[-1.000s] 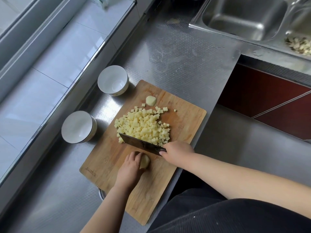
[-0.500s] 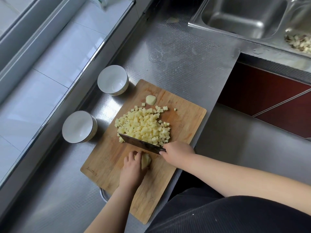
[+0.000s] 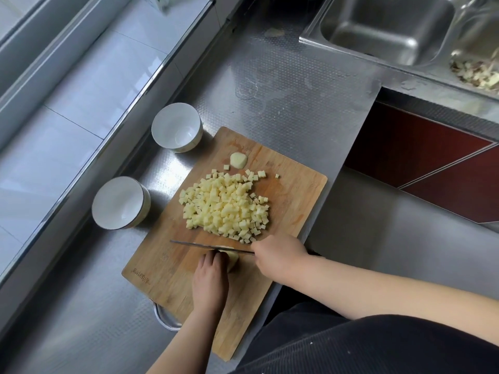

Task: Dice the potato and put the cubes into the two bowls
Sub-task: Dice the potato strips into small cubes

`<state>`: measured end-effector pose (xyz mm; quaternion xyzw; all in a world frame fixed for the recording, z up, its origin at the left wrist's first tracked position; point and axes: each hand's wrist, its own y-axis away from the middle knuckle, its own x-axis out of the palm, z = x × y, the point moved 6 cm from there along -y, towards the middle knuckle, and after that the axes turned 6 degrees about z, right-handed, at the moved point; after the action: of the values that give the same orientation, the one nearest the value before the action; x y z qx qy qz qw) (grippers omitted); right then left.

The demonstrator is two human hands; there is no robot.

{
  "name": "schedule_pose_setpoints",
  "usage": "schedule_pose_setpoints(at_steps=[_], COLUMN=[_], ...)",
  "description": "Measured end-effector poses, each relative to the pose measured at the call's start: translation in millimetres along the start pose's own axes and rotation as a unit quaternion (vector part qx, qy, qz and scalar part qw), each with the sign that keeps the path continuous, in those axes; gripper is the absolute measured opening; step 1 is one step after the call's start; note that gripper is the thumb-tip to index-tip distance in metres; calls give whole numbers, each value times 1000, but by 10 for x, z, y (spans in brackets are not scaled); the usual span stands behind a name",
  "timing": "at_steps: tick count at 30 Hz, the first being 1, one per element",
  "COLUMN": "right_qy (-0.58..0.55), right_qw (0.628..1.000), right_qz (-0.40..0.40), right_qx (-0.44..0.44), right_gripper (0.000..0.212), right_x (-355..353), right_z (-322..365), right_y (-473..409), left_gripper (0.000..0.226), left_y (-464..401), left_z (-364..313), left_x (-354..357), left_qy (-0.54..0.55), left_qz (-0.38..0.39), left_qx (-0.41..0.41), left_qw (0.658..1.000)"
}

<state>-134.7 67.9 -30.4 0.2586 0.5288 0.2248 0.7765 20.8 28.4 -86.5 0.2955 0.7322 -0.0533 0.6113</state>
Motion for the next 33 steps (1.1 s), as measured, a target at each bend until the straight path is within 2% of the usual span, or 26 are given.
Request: schedule_pose_setpoints(at_steps=[12, 18, 22, 27, 30, 33], right_qy=[41, -39, -93, -31, 7, 15], right_qw=[997, 995, 992, 999, 1000, 999], right_qz=[44, 49, 36, 16, 25, 43], right_qx=[44, 75, 75, 37, 12, 25], right_gripper=[27, 21, 30, 17, 18, 22], right_x=[108, 216, 178, 96, 63, 76], right_z=[100, -206, -304, -117, 19, 44], right_y=[-42, -145, -153, -2, 63, 61], left_gripper=[41, 30, 25, 28, 31, 35], left_y=[28, 29, 56, 52, 67, 83], left_z=[34, 76, 88, 94, 88, 75], left_x=[2, 23, 2, 20, 29, 46], left_qy=[25, 28, 41, 23, 15, -11], left_qz=[-32, -26, -28, -32, -42, -40], left_qx=[17, 25, 36, 37, 45, 51], left_qw=[999, 999, 998, 999, 998, 998])
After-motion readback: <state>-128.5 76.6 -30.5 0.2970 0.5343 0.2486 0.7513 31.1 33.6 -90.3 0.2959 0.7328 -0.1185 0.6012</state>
